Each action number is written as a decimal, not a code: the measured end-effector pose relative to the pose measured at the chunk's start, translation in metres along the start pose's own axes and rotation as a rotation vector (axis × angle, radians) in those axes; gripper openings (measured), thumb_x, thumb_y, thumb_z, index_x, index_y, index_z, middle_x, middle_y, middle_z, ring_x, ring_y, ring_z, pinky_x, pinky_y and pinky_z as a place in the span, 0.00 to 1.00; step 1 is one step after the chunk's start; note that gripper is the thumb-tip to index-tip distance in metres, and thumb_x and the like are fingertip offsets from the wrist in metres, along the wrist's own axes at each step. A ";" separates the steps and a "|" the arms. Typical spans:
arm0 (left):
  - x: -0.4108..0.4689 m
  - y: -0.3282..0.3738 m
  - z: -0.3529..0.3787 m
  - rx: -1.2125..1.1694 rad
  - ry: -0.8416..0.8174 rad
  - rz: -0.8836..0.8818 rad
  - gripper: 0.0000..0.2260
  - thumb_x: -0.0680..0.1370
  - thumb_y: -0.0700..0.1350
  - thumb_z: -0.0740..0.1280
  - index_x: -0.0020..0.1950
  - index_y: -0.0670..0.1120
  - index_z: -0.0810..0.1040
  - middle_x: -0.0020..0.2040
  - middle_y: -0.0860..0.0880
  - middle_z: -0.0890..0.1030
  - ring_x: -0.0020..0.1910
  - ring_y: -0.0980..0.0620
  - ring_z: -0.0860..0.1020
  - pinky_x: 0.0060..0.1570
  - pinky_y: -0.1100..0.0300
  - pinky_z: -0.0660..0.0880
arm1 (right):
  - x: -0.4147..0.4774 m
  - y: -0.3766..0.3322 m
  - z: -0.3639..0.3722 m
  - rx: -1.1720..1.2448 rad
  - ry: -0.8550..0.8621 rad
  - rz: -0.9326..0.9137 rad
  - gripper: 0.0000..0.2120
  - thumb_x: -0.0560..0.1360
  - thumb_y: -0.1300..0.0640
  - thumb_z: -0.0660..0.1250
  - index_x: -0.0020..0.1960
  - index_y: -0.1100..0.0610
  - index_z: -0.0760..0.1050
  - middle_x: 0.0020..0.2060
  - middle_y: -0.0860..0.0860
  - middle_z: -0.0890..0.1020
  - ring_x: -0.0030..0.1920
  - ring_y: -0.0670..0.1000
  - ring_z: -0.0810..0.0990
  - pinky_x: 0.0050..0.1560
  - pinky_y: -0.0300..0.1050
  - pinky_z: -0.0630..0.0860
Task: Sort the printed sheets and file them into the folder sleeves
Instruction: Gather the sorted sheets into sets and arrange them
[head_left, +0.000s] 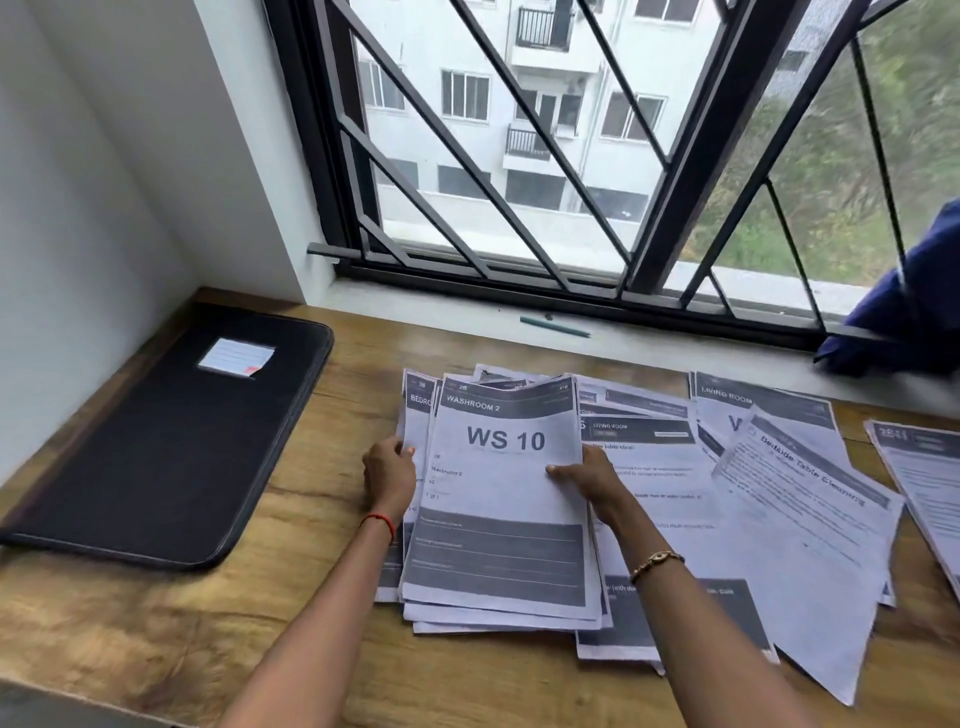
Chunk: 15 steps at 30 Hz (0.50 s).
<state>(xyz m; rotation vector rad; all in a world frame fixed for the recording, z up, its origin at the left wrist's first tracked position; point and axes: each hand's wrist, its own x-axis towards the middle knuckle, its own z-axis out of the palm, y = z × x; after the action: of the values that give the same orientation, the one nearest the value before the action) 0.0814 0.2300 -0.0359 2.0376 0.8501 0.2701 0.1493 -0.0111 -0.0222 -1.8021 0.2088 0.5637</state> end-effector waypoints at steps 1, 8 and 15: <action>-0.001 0.002 -0.001 -0.021 0.023 0.016 0.07 0.77 0.34 0.63 0.44 0.32 0.78 0.45 0.34 0.80 0.48 0.35 0.77 0.39 0.55 0.65 | -0.001 -0.001 0.000 -0.011 -0.009 0.008 0.17 0.71 0.71 0.68 0.59 0.67 0.75 0.51 0.60 0.80 0.49 0.58 0.79 0.50 0.49 0.76; 0.000 0.003 -0.006 -0.121 0.076 -0.013 0.18 0.79 0.38 0.60 0.69 0.40 0.66 0.56 0.34 0.77 0.55 0.36 0.75 0.51 0.49 0.71 | -0.007 -0.012 0.009 -0.065 -0.105 0.034 0.12 0.71 0.72 0.66 0.54 0.65 0.76 0.47 0.59 0.79 0.45 0.56 0.77 0.40 0.42 0.73; 0.001 -0.001 -0.014 -0.282 -0.252 0.029 0.18 0.74 0.50 0.70 0.59 0.41 0.73 0.53 0.46 0.79 0.51 0.49 0.77 0.52 0.56 0.73 | -0.008 -0.021 0.029 -0.037 -0.024 0.026 0.14 0.73 0.72 0.64 0.59 0.69 0.74 0.48 0.57 0.78 0.48 0.55 0.76 0.46 0.44 0.71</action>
<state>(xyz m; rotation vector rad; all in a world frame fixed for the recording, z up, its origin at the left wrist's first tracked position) 0.0749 0.2405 -0.0283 1.7759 0.5911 0.1353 0.1436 0.0212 -0.0059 -1.8300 0.2062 0.6108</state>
